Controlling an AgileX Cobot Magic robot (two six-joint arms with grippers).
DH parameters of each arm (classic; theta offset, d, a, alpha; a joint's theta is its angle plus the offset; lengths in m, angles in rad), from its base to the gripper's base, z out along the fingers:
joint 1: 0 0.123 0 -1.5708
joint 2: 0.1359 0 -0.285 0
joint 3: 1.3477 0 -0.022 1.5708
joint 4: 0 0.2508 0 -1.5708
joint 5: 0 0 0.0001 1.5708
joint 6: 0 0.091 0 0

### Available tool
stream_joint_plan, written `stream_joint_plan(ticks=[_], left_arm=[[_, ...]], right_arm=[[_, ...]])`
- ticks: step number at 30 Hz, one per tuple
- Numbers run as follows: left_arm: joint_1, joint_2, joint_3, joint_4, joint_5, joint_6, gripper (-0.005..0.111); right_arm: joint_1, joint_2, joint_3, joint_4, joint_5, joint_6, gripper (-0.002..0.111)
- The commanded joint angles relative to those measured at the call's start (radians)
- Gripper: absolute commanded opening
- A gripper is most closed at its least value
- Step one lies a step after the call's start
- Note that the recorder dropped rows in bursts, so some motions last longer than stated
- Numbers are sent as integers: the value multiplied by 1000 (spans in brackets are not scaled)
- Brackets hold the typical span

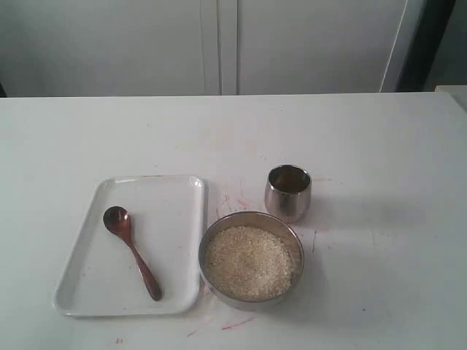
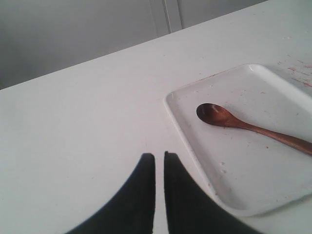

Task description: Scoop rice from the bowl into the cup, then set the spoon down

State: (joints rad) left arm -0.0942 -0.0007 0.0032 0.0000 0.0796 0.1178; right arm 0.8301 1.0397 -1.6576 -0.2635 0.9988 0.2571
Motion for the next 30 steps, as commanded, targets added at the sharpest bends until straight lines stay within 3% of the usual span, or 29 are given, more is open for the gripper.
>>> stream_joint_plan(ticks=[1, 12, 30], left_arm=[[2, 1, -3, 0, -5, -5, 14], [2, 1, -3, 0, -5, -5, 14], [2, 1, -3, 0, -5, -5, 14]], right_arm=[[-3, -128, 125, 7, -18, -25, 4], [-3, -424, 459, 39, -205, -29, 4], [-3, -725, 1080, 194, -746, -29, 4]])
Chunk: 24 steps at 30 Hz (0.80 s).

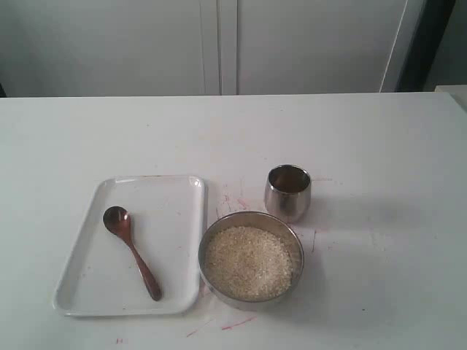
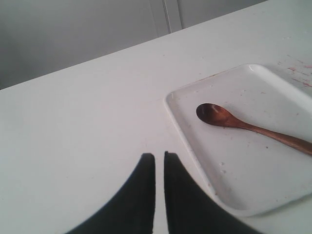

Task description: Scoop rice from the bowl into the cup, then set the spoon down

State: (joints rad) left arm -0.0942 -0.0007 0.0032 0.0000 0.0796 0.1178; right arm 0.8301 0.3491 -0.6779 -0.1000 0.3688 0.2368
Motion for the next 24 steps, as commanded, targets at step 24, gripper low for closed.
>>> stream_joint_plan(ticks=[24], left_arm=[[2, 1, -3, 0, -5, -5, 14]], right_arm=[[-3, -166, 548, 63, -505, -5, 4]])
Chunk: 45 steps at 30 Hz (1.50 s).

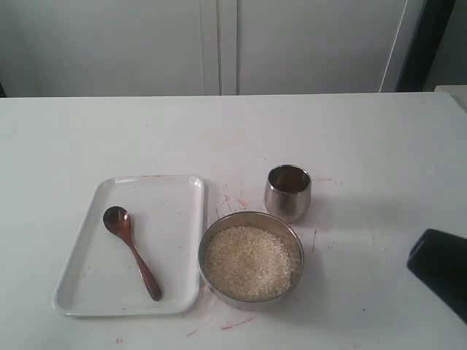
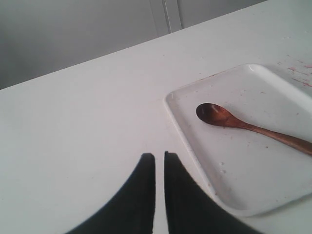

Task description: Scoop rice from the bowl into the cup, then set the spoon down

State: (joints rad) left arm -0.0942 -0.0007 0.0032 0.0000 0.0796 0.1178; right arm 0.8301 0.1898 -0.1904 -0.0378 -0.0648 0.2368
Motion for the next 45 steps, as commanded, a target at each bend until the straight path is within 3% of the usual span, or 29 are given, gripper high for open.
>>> stream_joint_plan(ticks=[1, 11, 17, 21, 31, 40, 45], left_arm=[[2, 1, -3, 0, -5, -5, 14], [2, 1, -3, 0, -5, -5, 14], [2, 1, -3, 0, -5, -5, 14], [2, 1, -3, 0, -5, -5, 14], [2, 1, -3, 0, -5, -5, 14], [2, 1, -3, 0, -5, -5, 14], [2, 1, -3, 0, -5, -5, 14]], right_arm=[[-3, -7, 79, 1, -91, -5, 4], [-3, -7, 190, 1, -176, -5, 4], [-3, -7, 190, -5, -103, -9, 4], [-3, -7, 190, -5, 65, -7, 4], [-3, -7, 190, 1, 249, 271, 4], [-3, -7, 190, -30, 295, 238, 4], [-3, -7, 190, -46, 353, 67, 4]])
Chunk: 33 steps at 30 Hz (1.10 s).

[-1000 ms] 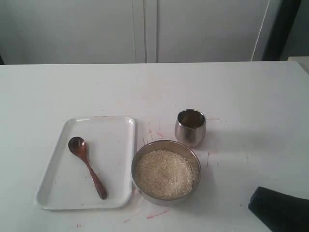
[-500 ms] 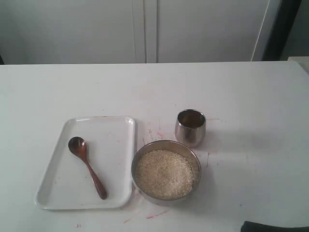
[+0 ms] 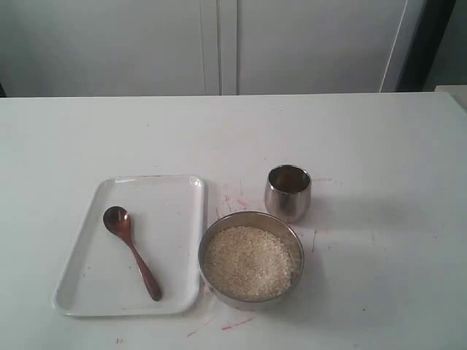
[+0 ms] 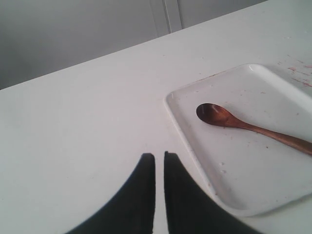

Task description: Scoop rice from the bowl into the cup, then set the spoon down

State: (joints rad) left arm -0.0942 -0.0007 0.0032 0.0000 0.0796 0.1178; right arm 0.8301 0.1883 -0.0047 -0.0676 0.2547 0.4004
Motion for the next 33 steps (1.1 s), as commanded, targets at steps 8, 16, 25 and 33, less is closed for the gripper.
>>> stream_joint_plan(ticks=[8, 16, 25, 33], left_arm=[[2, 1, -3, 0, -5, -5, 14], [2, 1, -3, 0, -5, -5, 14], [2, 1, -3, 0, -5, -5, 14], [2, 1, -3, 0, -5, -5, 14]], right_arm=[[-3, -5, 5, -12, 37, -108, 4], [-3, -5, 5, -14, 37, -108, 4], [-10, -5, 5, -14, 37, -108, 4], [-149, -5, 5, -14, 37, -108, 4]])
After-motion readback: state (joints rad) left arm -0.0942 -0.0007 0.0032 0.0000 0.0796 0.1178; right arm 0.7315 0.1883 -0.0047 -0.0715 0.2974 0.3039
